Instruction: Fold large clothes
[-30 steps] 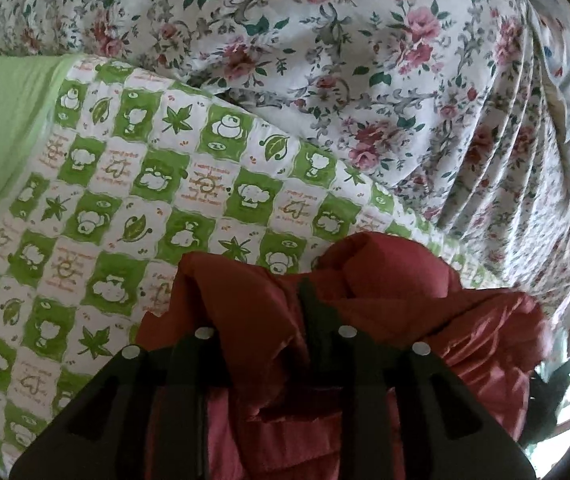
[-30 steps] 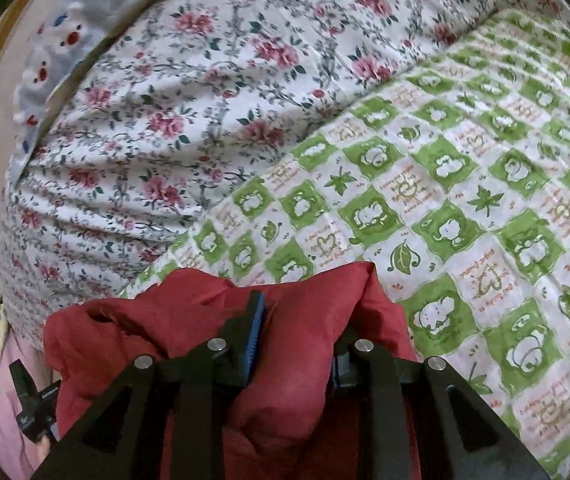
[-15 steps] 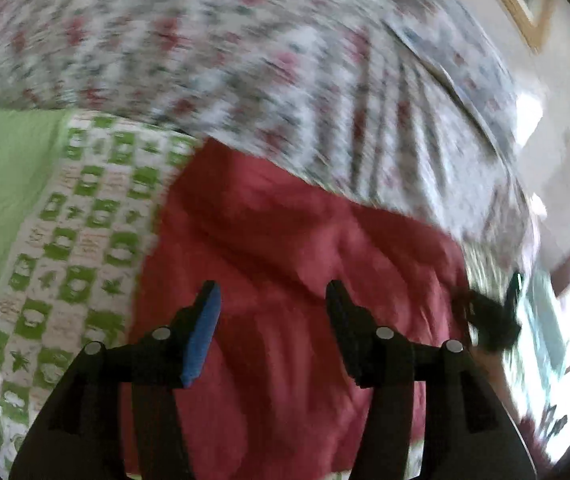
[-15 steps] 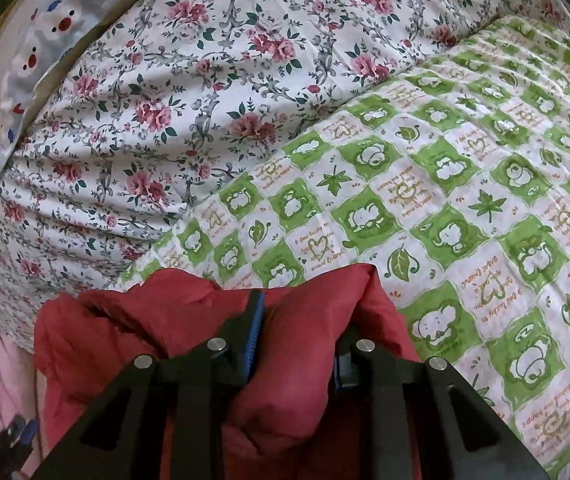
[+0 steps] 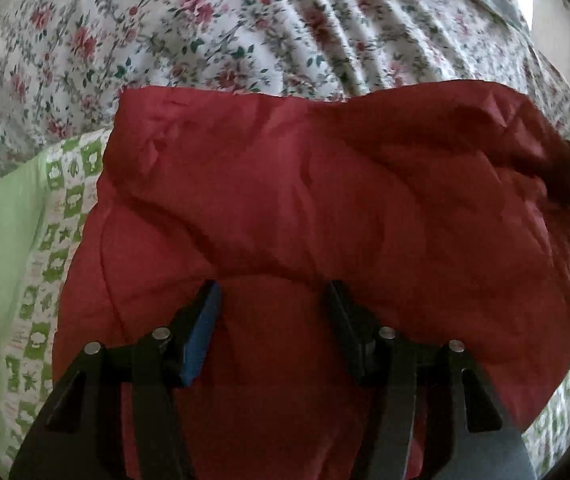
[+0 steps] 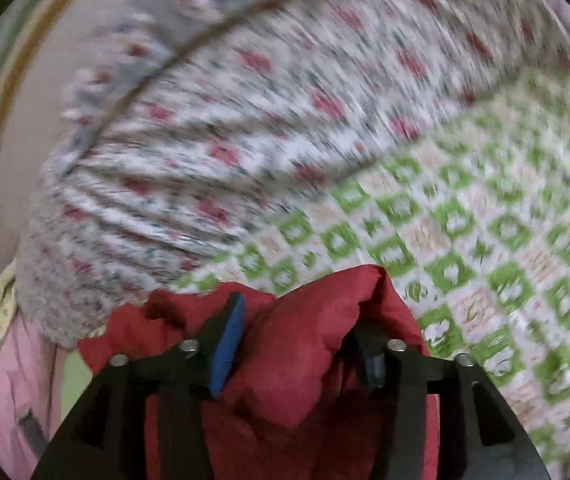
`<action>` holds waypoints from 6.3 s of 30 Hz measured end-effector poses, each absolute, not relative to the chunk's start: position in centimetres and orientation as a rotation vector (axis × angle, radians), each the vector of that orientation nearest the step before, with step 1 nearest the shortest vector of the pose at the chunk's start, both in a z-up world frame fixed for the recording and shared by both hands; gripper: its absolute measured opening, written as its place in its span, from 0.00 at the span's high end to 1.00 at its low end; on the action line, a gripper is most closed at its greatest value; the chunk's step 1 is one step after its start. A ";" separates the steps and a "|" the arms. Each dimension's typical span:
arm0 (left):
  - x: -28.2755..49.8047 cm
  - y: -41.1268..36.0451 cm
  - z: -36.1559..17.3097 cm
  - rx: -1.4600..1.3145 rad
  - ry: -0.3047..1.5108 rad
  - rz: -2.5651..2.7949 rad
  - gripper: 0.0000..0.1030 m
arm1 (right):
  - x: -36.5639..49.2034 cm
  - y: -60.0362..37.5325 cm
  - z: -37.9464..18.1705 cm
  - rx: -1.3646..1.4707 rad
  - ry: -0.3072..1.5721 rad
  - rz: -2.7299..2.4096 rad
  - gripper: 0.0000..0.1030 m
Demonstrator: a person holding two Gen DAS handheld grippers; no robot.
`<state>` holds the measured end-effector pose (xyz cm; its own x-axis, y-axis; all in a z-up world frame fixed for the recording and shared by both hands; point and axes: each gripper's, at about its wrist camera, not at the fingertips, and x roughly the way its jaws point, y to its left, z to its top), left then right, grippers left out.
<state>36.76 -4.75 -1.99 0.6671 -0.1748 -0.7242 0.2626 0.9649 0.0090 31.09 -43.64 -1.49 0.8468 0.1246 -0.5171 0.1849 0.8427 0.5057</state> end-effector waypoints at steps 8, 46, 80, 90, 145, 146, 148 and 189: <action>37.5 -4.8 -2.5 0.090 0.832 -0.240 0.46 | 30.4 -32.9 -1.5 0.103 0.704 0.158 0.22; 38.0 3.9 -0.3 -0.128 0.892 -0.189 0.46 | 36.6 -40.1 -7.1 0.353 0.873 0.009 0.18; 39.8 12.1 -6.4 -0.613 0.984 -0.416 0.18 | 29.1 -48.2 -9.6 0.693 0.898 0.152 0.13; 40.9 9.7 -8.2 -0.711 1.017 -0.496 0.19 | 31.1 -45.8 -11.6 0.773 0.954 0.296 0.22; 19.3 11.8 -7.2 -0.508 0.969 -0.344 0.45 | 9.9 -42.9 -10.6 0.774 0.902 0.271 0.37; 19.3 11.7 -7.1 -0.501 0.967 -0.338 0.44 | 9.8 -42.9 -10.6 0.771 0.901 0.267 0.37; 19.1 11.7 -7.0 -0.495 0.962 -0.328 0.44 | 9.7 -42.9 -10.7 0.774 0.898 0.262 0.37; 10.5 5.0 0.7 -0.186 0.809 -0.367 0.36 | 5.3 -32.1 -0.1 0.251 0.711 0.099 0.18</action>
<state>10.47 4.95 0.65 0.6317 -0.3886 -0.6707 0.2481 0.9211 -0.3000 5.29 -32.13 -0.10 0.7545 0.1753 -0.6325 -0.0050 0.9652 0.2615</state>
